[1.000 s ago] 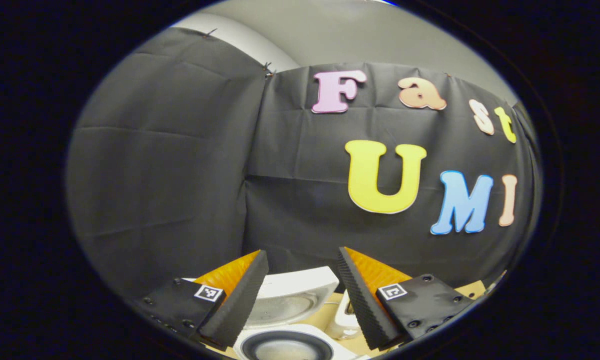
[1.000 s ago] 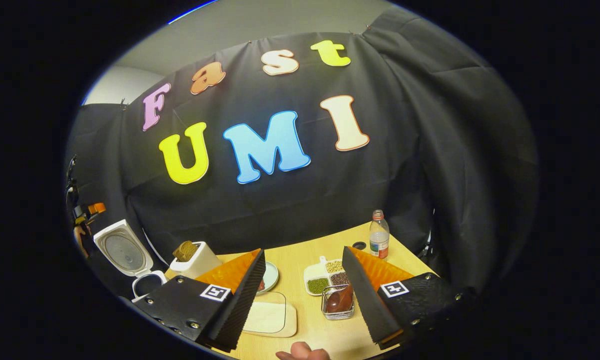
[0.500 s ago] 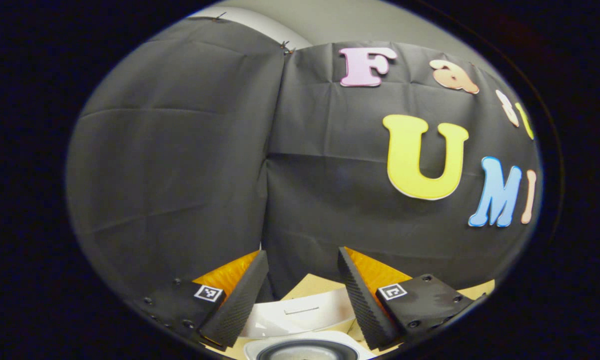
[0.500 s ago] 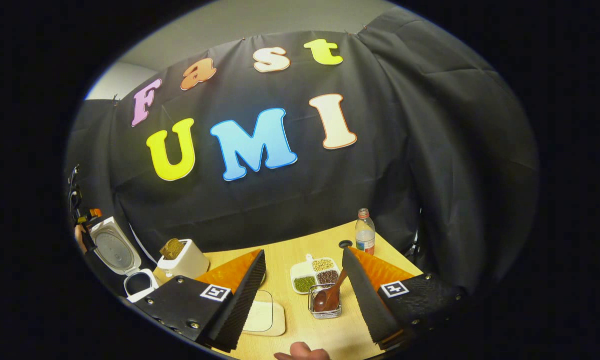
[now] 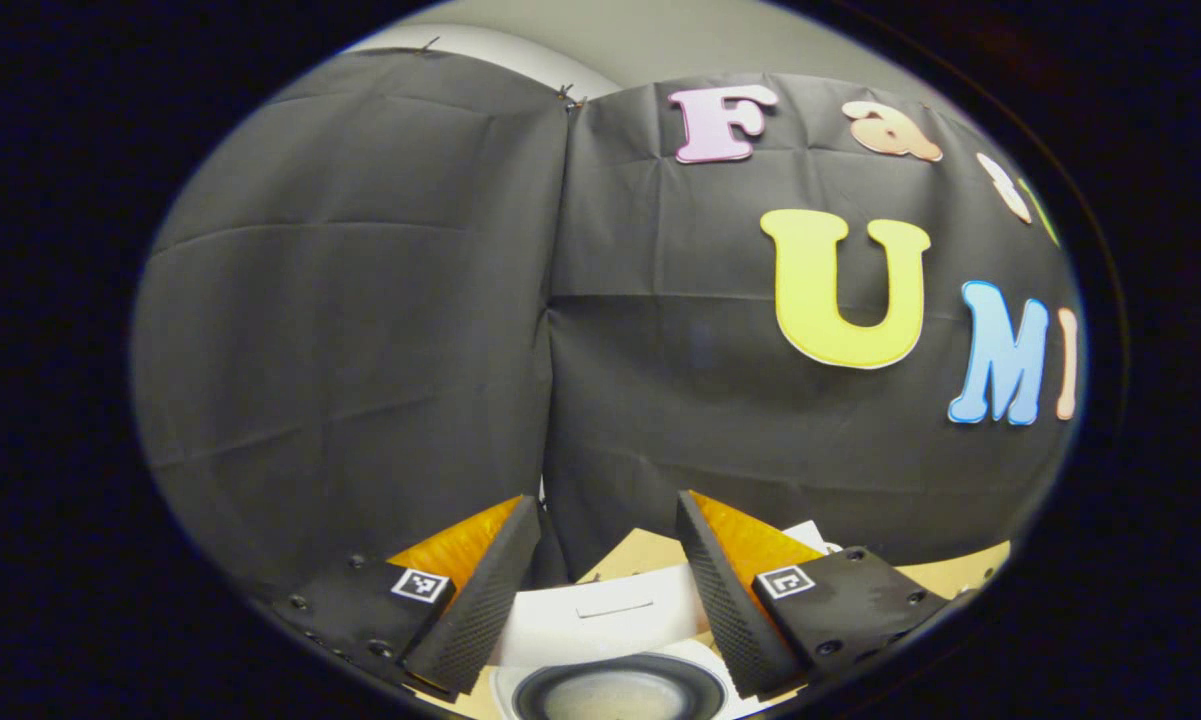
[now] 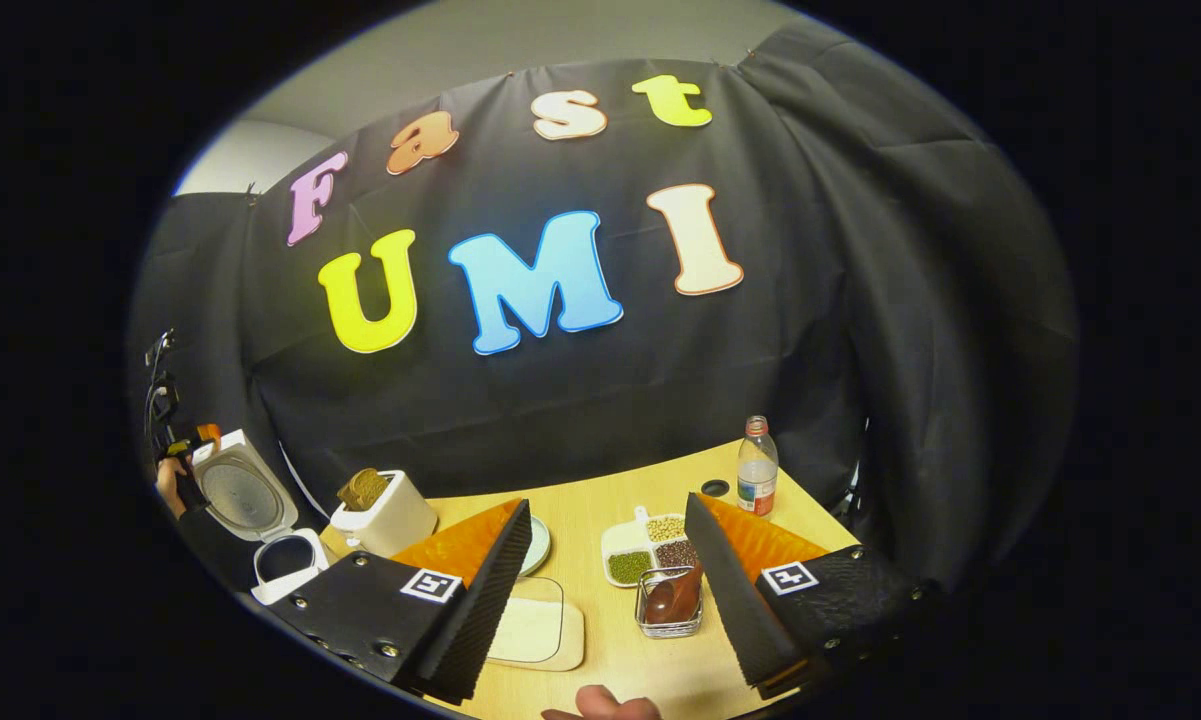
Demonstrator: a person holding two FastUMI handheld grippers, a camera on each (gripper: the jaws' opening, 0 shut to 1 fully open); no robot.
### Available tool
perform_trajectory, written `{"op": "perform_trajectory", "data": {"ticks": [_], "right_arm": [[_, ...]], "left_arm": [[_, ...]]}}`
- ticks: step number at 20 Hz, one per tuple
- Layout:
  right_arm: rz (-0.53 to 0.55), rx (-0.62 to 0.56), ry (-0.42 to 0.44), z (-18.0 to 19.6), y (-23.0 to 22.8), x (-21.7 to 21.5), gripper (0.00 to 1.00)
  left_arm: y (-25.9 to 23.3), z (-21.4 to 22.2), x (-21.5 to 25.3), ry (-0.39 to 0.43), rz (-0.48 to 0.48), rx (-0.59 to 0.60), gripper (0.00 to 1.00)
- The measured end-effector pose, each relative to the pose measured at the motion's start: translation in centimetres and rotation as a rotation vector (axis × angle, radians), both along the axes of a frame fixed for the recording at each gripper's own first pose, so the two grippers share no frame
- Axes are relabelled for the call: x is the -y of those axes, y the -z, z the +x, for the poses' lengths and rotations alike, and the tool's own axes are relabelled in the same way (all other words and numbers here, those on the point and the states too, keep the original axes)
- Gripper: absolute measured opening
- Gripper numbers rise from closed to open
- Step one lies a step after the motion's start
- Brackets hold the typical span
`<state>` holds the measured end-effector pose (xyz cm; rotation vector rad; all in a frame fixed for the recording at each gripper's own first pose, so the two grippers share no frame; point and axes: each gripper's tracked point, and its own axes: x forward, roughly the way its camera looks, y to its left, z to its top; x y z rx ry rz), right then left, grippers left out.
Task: Close the left gripper, press the button to open the rice cooker; take a wooden spoon from the chopstick holder with the right hand, scoop a spoonful of rice and pour it into the rice cooker, then put the wooden spoon back into the chopstick holder.
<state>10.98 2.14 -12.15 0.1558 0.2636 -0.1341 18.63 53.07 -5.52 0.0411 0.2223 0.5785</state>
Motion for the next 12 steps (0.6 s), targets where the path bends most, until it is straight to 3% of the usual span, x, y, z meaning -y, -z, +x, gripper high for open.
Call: {"op": "perform_trajectory", "data": {"ticks": [5,6,12], "right_arm": [[-0.035,0.034,-0.051,0.2,-1.5,0.5,0.93],[-0.037,0.035,-0.059,0.4,-1.6,0.7,0.93],[-0.043,0.019,-0.094,0.3,-1.2,1.2,0.93]], "left_arm": [[1.6,-3.1,3.5,-0.022,0.036,0.015,0.92],[2.1,-3.8,4.2,-0.032,0.041,0.021,0.98],[6.8,-8.0,7.8,-0.063,0.045,0.019,0.94]]}}
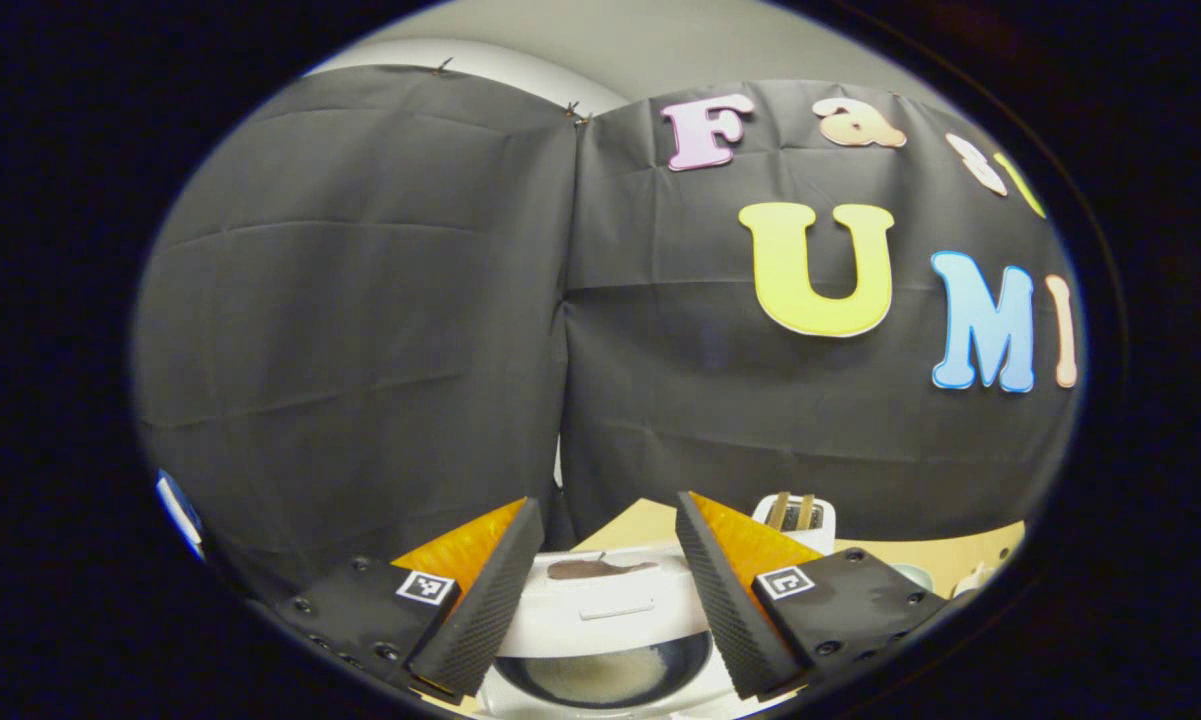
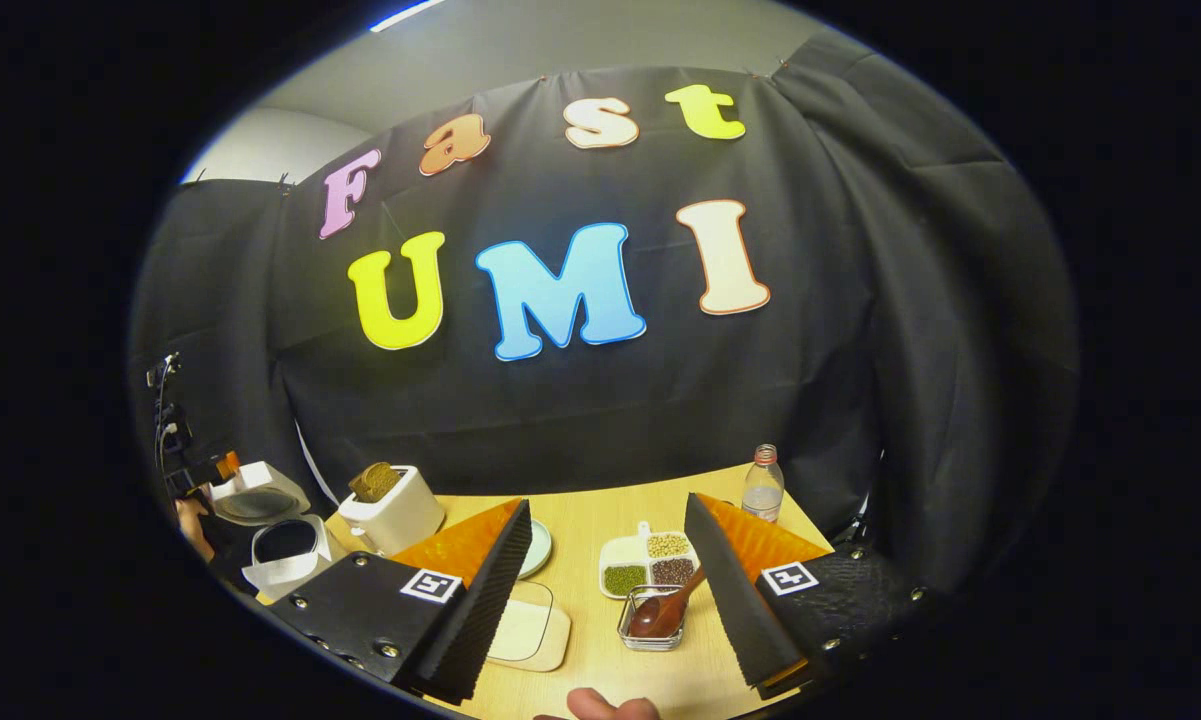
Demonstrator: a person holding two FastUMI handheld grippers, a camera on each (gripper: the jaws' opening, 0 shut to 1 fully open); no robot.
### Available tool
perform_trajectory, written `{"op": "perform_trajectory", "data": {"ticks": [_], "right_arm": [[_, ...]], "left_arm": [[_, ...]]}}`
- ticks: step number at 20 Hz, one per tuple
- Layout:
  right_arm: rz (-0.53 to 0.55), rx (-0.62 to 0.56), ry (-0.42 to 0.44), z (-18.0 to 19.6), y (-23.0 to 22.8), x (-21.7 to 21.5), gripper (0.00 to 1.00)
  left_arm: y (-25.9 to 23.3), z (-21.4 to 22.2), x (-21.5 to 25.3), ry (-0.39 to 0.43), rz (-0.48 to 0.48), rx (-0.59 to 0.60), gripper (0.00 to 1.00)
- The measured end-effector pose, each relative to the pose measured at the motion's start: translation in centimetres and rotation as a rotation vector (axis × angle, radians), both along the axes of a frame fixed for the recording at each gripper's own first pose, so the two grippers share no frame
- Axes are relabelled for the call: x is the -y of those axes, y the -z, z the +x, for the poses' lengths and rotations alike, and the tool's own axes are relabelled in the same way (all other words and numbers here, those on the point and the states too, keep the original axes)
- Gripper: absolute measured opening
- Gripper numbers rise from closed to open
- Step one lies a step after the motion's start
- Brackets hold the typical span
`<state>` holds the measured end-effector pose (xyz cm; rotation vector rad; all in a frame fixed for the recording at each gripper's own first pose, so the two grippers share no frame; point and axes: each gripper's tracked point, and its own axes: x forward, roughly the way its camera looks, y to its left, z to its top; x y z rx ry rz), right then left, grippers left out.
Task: Close the left gripper, press the button to open the rice cooker; take a wooden spoon from the chopstick holder with the right hand, scoop a spoonful of rice and pour it into the rice cooker, then put the wooden spoon back into the chopstick holder.
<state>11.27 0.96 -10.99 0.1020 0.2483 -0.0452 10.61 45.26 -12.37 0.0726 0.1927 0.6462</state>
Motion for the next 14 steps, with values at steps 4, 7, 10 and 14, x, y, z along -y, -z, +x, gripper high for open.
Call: {"op": "perform_trajectory", "data": {"ticks": [4,7,10,14], "right_arm": [[-0.039,-0.005,-0.025,-0.5,0.4,-0.2,0.93],[-0.032,-0.013,-0.041,-0.6,0.7,-0.8,0.93],[-0.027,-0.023,-0.053,-0.8,1.1,-1.5,0.93],[-0.025,-0.035,-0.055,-1.1,1.5,-1.9,0.93]], "left_arm": [[4.1,-2.0,2.2,0.014,-0.046,-0.038,0.98],[7.4,-3.8,3.4,0.008,-0.091,-0.084,0.98],[8.6,-4.2,3.7,0.011,-0.106,-0.102,0.92],[9.3,-4.3,3.8,0.017,-0.105,-0.113,0.97]]}}
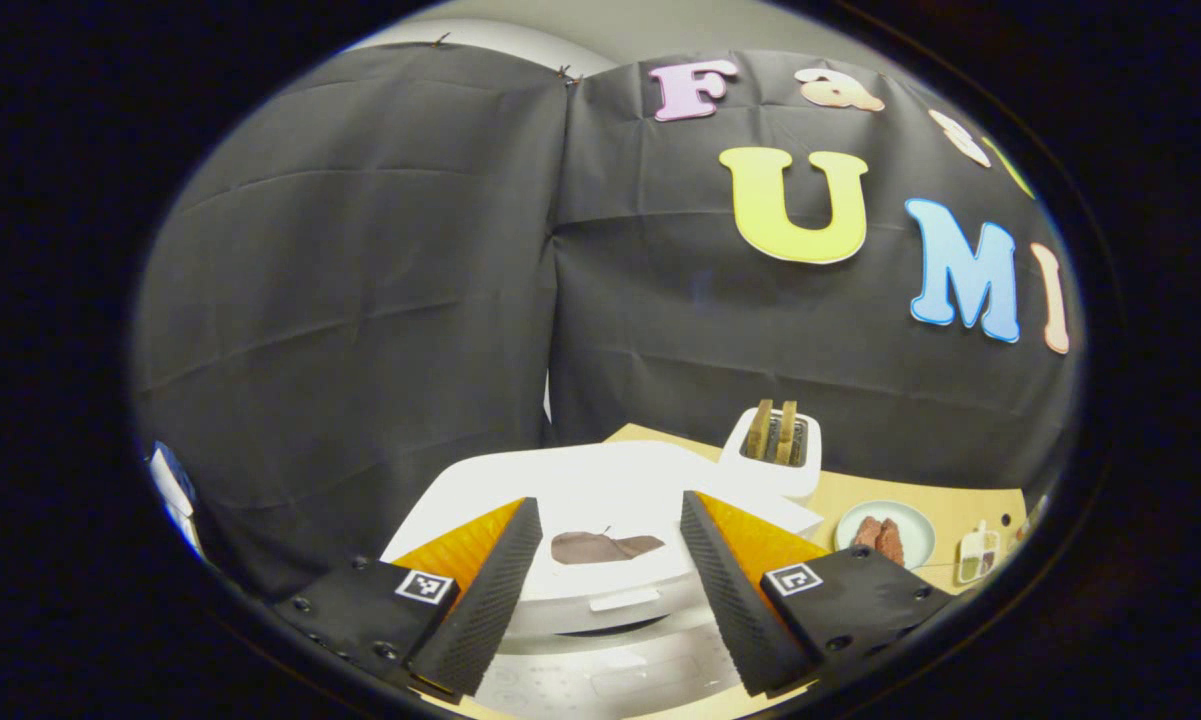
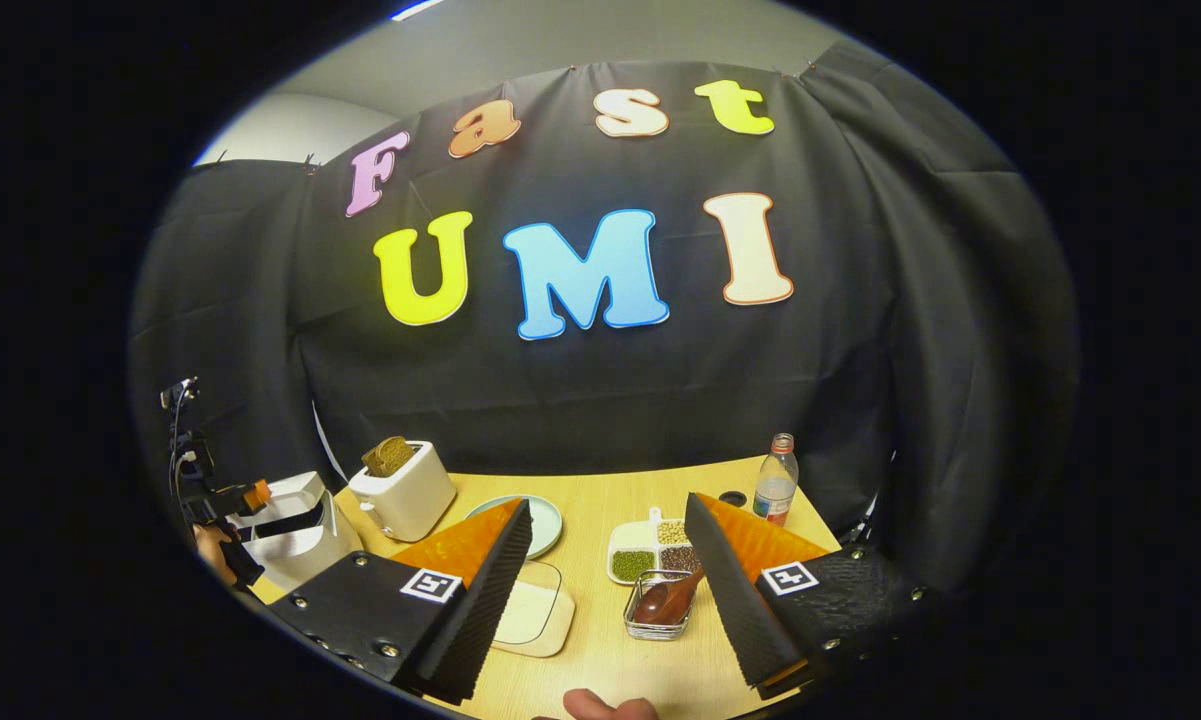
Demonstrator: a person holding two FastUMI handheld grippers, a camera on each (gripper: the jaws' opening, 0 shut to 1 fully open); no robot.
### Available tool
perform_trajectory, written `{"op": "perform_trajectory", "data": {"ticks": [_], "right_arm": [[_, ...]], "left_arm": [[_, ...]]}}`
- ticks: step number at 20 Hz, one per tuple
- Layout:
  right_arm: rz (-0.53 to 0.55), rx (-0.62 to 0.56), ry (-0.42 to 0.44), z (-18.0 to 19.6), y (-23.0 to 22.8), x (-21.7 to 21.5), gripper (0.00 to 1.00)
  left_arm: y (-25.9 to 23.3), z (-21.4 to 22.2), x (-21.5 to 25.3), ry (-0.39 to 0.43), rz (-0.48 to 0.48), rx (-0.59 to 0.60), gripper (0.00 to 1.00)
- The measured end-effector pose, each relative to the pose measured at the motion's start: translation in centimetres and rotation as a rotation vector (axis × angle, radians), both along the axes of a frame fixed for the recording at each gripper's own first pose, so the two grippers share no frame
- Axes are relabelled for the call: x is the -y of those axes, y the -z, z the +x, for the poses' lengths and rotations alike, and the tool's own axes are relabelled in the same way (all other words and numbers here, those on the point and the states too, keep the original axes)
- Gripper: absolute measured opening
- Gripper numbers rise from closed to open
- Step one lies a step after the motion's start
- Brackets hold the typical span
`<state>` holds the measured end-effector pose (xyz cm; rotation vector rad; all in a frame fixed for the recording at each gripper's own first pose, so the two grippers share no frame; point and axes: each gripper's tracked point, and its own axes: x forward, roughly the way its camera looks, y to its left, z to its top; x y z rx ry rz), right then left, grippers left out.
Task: Close the left gripper, press the button to open the rice cooker; take a wooden spoon from the chopstick holder with the right hand, scoop a spoonful of rice and pour it into the rice cooker, then put the wooden spoon back into the chopstick holder.
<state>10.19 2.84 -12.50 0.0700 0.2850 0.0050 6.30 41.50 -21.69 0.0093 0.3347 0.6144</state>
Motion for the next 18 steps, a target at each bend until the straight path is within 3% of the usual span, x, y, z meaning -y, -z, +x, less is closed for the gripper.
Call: {"op": "perform_trajectory", "data": {"ticks": [11,18], "right_arm": [[0.005,-0.01,0.023,-1.1,0.1,-0.6,0.93],[0.003,-0.023,0.031,-1.9,0.6,-1.3,0.93]], "left_arm": [[5.0,-1.0,0.7,0.028,-0.052,-0.11,0.98],[5.6,-1.0,0.6,0.035,-0.051,-0.126,0.99]]}}
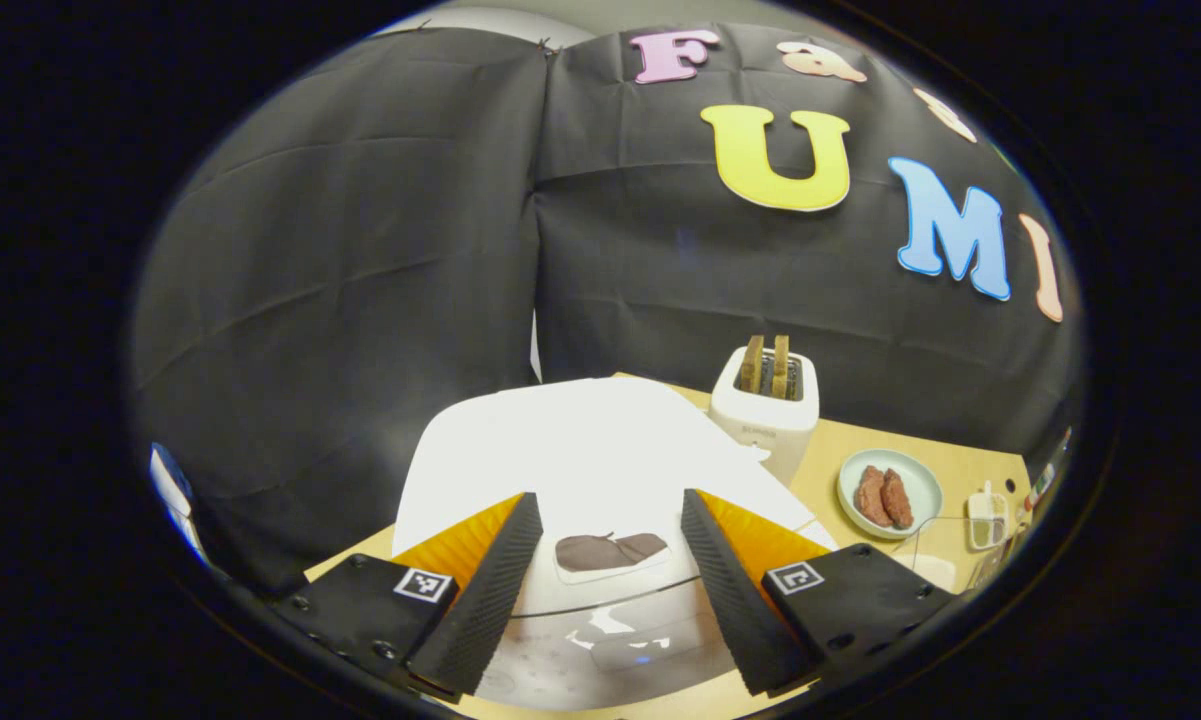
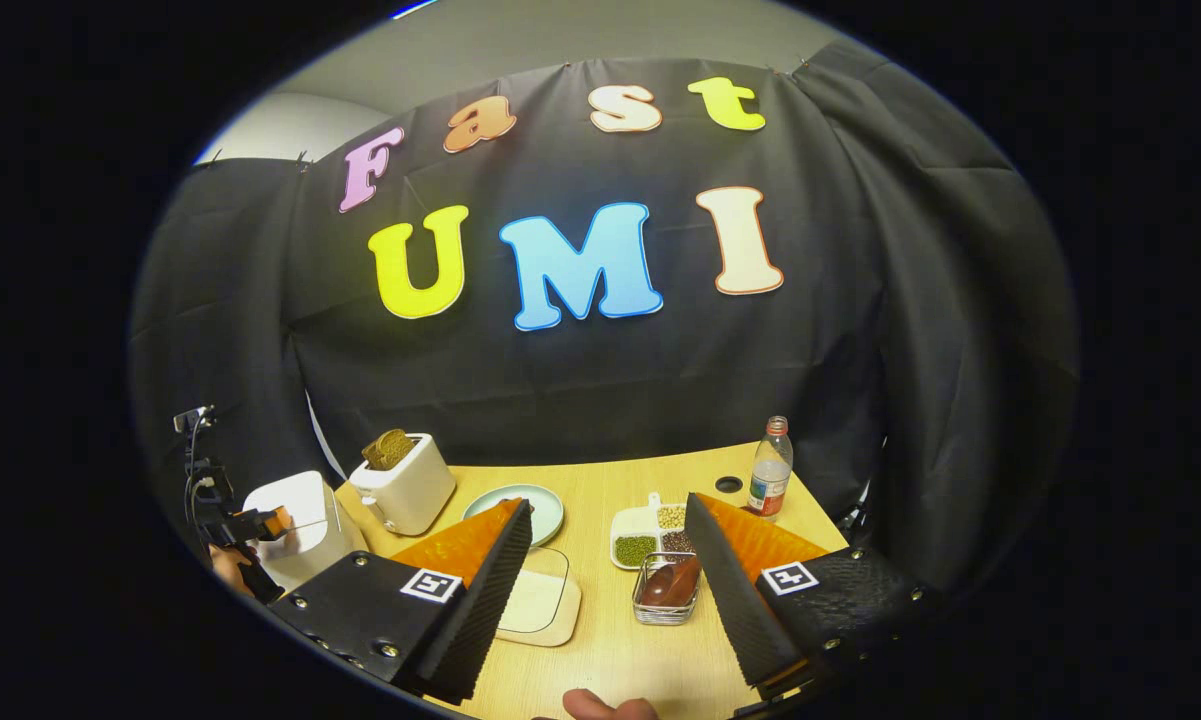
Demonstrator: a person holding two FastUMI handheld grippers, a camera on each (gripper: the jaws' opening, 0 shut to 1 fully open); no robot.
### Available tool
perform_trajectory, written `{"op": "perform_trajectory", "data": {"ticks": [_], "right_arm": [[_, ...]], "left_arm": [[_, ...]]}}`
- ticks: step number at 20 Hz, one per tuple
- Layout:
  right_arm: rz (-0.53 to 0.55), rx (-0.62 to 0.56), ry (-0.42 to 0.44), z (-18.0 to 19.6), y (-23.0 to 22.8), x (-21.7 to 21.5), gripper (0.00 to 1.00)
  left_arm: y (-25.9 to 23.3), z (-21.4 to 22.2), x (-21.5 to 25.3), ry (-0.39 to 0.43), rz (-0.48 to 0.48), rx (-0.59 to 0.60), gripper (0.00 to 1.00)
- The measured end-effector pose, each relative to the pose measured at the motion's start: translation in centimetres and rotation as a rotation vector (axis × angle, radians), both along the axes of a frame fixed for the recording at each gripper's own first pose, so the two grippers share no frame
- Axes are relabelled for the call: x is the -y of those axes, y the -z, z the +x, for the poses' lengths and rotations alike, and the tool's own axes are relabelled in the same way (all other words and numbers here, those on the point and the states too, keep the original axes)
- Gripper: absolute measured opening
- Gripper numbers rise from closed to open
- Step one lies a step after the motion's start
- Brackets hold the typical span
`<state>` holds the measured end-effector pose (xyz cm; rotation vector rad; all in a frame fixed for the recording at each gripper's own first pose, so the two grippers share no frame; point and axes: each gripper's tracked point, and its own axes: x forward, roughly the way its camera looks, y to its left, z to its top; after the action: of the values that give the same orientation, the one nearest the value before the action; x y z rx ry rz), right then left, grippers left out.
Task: Close the left gripper, press the button to open the rice cooker; take a wooden spoon from the chopstick holder with the right hand, scoop a spoonful of rice and pour it into the rice cooker, then put the wooden spoon back into the chopstick holder.
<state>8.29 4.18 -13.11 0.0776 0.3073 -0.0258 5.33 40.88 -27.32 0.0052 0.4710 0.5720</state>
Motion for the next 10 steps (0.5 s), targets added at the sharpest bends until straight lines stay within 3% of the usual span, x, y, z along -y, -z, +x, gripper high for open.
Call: {"op": "perform_trajectory", "data": {"ticks": [3,7,8,9,10], "right_arm": [[0.007,-0.006,-0.004,-0.2,0.3,-0.7,0.93],[0.027,0.004,-0.017,-0.5,0.0,-1.7,0.93],[0.026,0.013,-0.024,-0.4,-0.3,-1.7,0.93],[0.037,0.028,-0.04,-0.4,-0.8,-2.1,0.93],[0.051,0.041,-0.053,-0.2,-1.2,-2.5,0.93]], "left_arm": [[0.1,-0.2,0.3,-0.024,-0.016,-0.012,0.99],[-0.6,0.3,0.4,0.021,-0.009,0.004,0.99],[-0.9,0.3,0.6,0.038,-0.025,0.013,0.94],[-1.5,0.1,0.9,0.038,-0.047,0.029,0.99],[-2.9,0.0,1.1,0.037,-0.049,0.064,0.98]]}}
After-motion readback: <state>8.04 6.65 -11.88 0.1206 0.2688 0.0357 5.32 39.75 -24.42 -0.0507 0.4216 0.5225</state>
